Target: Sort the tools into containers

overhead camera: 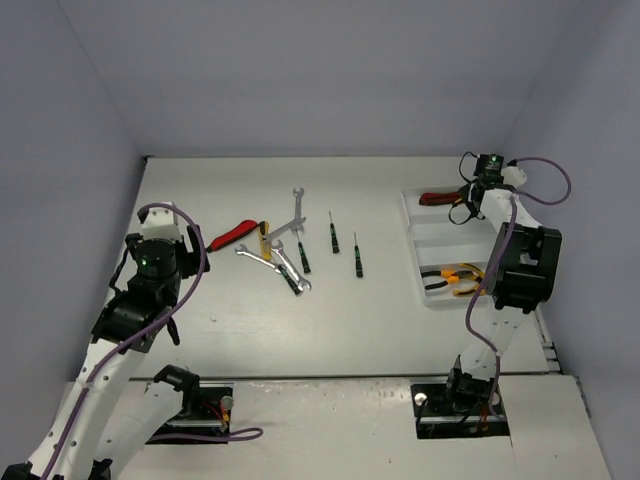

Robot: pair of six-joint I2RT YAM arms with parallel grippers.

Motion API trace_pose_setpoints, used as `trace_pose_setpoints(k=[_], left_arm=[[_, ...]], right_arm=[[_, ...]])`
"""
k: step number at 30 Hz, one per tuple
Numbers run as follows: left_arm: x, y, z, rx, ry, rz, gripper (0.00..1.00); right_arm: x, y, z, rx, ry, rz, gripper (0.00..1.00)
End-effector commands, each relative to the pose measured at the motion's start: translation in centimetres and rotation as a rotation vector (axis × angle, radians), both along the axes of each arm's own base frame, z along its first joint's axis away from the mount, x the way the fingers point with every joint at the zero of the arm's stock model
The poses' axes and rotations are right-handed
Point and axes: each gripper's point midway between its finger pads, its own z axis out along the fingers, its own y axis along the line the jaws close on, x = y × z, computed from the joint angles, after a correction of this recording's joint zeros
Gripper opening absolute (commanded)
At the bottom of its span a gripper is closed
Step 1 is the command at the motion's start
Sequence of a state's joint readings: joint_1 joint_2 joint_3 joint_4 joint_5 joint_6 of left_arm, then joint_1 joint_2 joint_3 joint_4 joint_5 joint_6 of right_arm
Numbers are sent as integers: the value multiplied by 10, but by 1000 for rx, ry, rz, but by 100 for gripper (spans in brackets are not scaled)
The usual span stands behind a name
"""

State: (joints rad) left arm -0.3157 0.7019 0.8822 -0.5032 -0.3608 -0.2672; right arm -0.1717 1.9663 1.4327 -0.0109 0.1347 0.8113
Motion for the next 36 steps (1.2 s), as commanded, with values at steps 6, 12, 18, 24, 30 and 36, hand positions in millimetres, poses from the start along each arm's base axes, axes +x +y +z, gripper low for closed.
trace_pose_setpoints(k=[6, 12, 18, 24, 30, 36], left_arm=[[13, -3, 18, -61, -61, 1, 75], [14, -4, 16, -66, -56, -1, 75], [14, -4, 15, -64, -50, 2, 75], [14, -3, 14, -61, -49, 3, 75], [14, -3, 14, -61, -49, 6, 75], [14, -3, 15, -61, -51, 5, 75]], right_arm=[[34, -16, 9, 51, -132, -132, 0], [32, -21, -2, 70, -130, -169, 6], [31, -23, -4, 73, -128, -175, 19], [30, -26, -11, 96, -122, -176, 25], [31, -27, -8, 99, -126, -163, 32], [41, -4, 35, 15, -171, -3, 31]])
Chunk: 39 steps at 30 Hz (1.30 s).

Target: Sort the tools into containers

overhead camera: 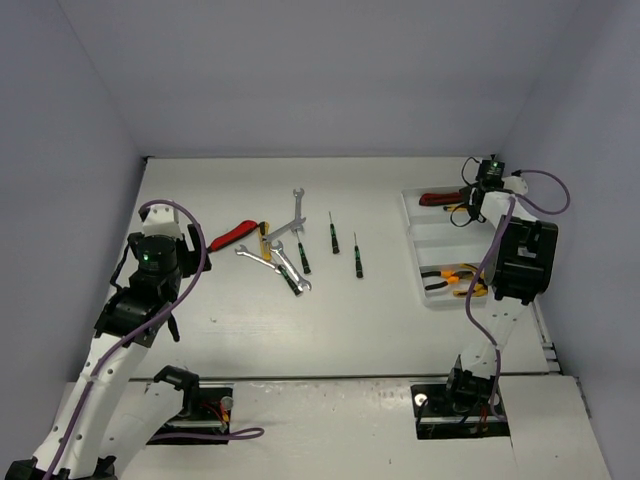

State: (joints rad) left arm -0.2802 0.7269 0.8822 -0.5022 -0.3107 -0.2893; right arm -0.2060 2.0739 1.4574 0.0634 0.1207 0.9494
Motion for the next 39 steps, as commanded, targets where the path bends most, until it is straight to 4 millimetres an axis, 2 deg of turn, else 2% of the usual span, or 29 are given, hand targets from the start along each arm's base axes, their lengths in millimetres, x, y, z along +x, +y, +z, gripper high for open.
trace_pose_setpoints(k=[1, 3, 7, 9, 13, 18, 19, 22, 25, 27, 29, 32, 34, 39], left_arm=[[10, -1, 22, -28, -76, 9, 75], [9, -1, 22, -27, -77, 8, 75], [9, -1, 22, -26, -79, 6, 75], [9, -2, 22, -26, -76, 5, 75], [10, -1, 20, -23, -69, 6, 75], [20, -5, 9, 4, -30, -16, 75], [24, -9, 5, 14, -14, -35, 75], [41, -25, -4, 37, 47, -130, 75], [63, -41, -17, 31, 123, -224, 75], [80, -44, -22, 29, 154, -257, 75], [95, -52, -24, 17, 167, -308, 75], [123, -54, -34, 32, 193, -327, 75], [140, -59, -50, 20, 251, -330, 75], [156, -88, -88, -104, 361, -267, 73]], right_arm=[[25, 21, 81, -153, -141, 180, 31], [28, 57, 100, -225, -155, 347, 31], [19, 156, 120, -392, -178, 757, 33], [5, 198, 113, -420, -174, 892, 37], [-30, 302, 105, -443, -204, 1152, 43], [-67, 374, 94, -467, -209, 1294, 42], [-73, 383, 92, -466, -209, 1312, 42], [-90, 398, 85, -455, -205, 1365, 41], [-109, 401, 83, -448, -204, 1414, 41], [-120, 395, 81, -447, -198, 1424, 41], [-135, 385, 72, -451, -173, 1437, 41], [-146, 374, 79, -470, -189, 1425, 42], [-157, 365, 80, -481, -193, 1416, 42], [-168, 351, 83, -504, -209, 1381, 42]])
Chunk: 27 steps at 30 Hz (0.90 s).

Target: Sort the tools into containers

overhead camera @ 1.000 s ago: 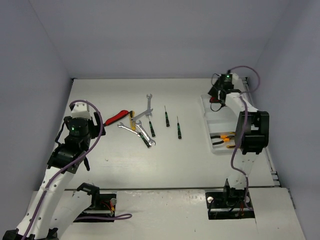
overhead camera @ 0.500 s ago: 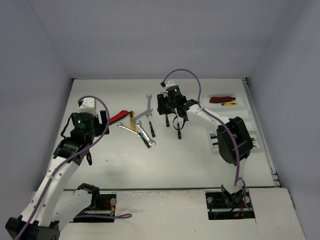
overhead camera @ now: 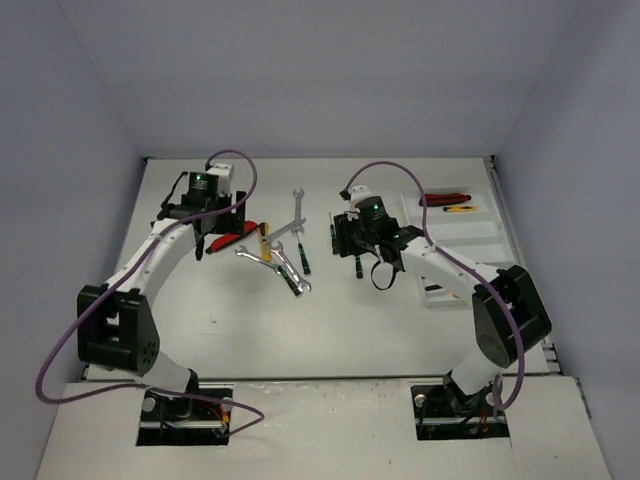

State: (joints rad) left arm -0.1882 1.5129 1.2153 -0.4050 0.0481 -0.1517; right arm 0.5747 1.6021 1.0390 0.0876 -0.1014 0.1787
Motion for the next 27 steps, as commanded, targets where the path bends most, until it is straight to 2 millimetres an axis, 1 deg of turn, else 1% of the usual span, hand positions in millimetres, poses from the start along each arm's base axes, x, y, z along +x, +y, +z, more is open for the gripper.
trace_pose_setpoints(k=[1, 3, 5, 6, 9, 12, 17, 19, 22, 24, 27], left_arm=[[23, -37, -5, -75, -7, 45, 73], [24, -55, -15, -43, 0, 38, 72], [25, -65, -33, 3, 23, 68, 71], [25, -72, -36, -1, 27, 70, 70], [27, -78, -50, -12, 47, 113, 69], [32, -78, -59, -10, 55, 146, 67], [40, -75, -65, 9, 57, 174, 64], [42, -75, -67, 16, 56, 177, 61], [44, -74, -69, 19, 56, 181, 53], [44, -74, -76, 24, 71, 180, 49], [46, -75, -81, 28, 83, 178, 47]], right_arm=[[8, -9, 36, 42, -136, -38, 42], [6, -14, 38, 49, -145, -49, 42], [5, -18, 45, 62, -163, -59, 42], [5, -21, 46, 67, -167, -67, 42], [5, -28, 52, 93, -179, -86, 42], [5, -31, 54, 124, -177, -94, 42], [7, -33, 50, 147, -163, -99, 42], [7, -33, 49, 151, -160, -100, 42], [7, -32, 47, 152, -156, -96, 42], [7, -33, 46, 153, -155, -99, 42], [7, -34, 46, 153, -156, -103, 42]])
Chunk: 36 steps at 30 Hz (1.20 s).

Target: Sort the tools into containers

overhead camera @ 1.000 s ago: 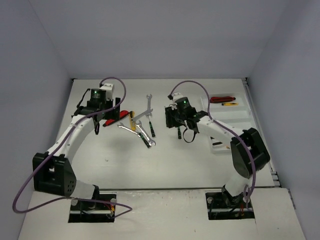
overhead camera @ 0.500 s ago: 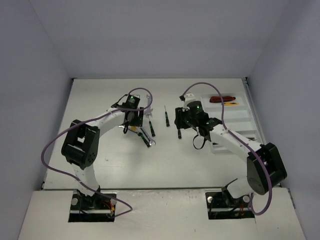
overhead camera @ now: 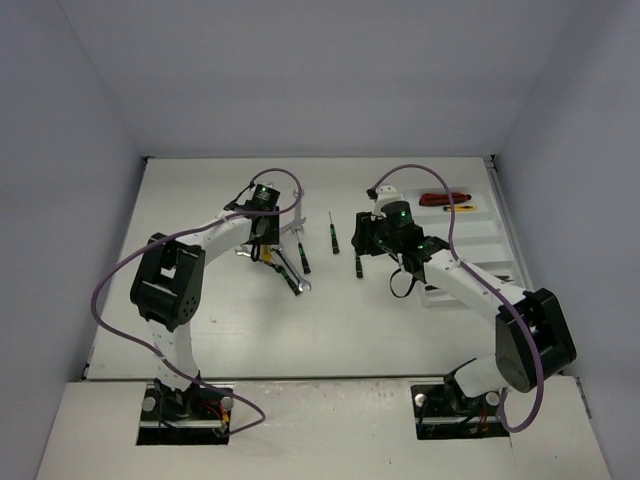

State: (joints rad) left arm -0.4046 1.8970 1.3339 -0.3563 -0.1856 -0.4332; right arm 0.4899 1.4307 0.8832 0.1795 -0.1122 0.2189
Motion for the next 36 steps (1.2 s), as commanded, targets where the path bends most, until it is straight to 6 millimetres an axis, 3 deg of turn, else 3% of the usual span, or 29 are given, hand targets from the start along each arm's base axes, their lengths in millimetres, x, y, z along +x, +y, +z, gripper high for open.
trace_pose_setpoints(k=[1, 17, 27, 33, 36], left_arm=[[23, -4, 20, -23, -76, 31, 47], [35, 1, 3, -14, -45, 71, 35], [28, -1, -15, -33, 13, 95, 33], [18, 7, -10, -8, 26, 112, 13], [17, 8, 6, -16, -3, 109, 4]], right_arm=[[11, 6, 27, 63, -88, -3, 42], [11, 6, 22, 67, -77, -3, 42], [10, 6, 21, 66, -75, -3, 42], [10, 5, 21, 66, -76, -7, 42], [11, 4, 22, 65, -81, -12, 42]])
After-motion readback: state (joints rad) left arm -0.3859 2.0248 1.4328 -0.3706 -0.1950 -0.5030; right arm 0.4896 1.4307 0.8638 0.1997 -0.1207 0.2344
